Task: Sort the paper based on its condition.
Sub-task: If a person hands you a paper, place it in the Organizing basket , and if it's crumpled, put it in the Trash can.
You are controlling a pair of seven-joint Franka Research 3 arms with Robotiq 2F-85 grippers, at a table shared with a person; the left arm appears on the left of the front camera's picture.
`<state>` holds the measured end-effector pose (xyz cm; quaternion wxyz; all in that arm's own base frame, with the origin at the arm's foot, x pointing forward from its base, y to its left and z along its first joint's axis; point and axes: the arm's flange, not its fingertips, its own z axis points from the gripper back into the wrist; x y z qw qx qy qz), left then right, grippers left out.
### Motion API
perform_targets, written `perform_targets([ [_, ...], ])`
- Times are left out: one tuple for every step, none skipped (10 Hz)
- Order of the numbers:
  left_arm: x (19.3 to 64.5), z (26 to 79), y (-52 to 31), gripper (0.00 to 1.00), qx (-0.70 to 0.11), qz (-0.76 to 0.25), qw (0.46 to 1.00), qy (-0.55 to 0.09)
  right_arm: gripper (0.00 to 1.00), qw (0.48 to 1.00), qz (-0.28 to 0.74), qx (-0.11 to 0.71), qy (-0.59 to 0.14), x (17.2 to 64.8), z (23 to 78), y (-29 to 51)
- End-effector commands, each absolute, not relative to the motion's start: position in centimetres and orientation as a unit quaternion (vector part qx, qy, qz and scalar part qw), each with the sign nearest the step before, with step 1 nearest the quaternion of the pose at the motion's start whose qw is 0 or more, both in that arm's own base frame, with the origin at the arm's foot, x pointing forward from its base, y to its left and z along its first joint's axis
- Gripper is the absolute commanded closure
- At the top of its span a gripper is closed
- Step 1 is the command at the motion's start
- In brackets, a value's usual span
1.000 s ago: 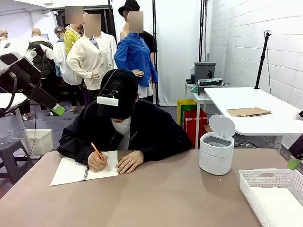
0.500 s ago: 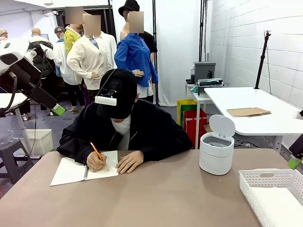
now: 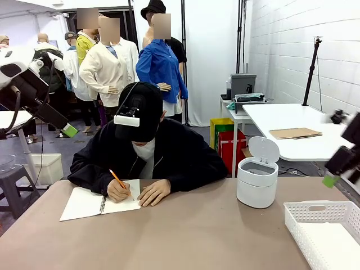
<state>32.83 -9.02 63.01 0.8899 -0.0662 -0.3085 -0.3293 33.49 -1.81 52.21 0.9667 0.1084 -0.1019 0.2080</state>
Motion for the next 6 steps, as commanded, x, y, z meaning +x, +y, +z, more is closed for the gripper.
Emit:
perform_targets([
  [32.8,63.0,-9.0,0.00,-0.064,-0.328,0.890,-0.309,0.00,0.950,0.281,0.064,-0.122,35.4,54.6,0.6],
  [32.8,63.0,-9.0,0.00,-0.064,-0.328,0.890,-0.309,0.00,0.938,0.313,0.064,-0.132,36.9,56.8,2.8],
  [32.8,63.0,-9.0,0.00,-0.064,-0.328,0.890,-0.309,0.00,0.925,0.342,0.067,-0.154,37.8,58.4,5.1],
  [32.8,63.0,-9.0,0.00,-0.064,-0.328,0.890,-0.309,0.00,0.908,0.375,0.079,-0.171,38.6,59.5,7.4],
  [32.8,63.0,-9.0,0.00,-0.064,-0.328,0.890,-0.309,0.00,0.888,0.410,0.092,-0.188,39.3,60.2,9.8],
  [32.8,63.0,-9.0,0.00,-0.064,-0.328,0.890,-0.309,0.00,0.865,0.436,0.117,-0.220,39.6,61.2,12.7],
])
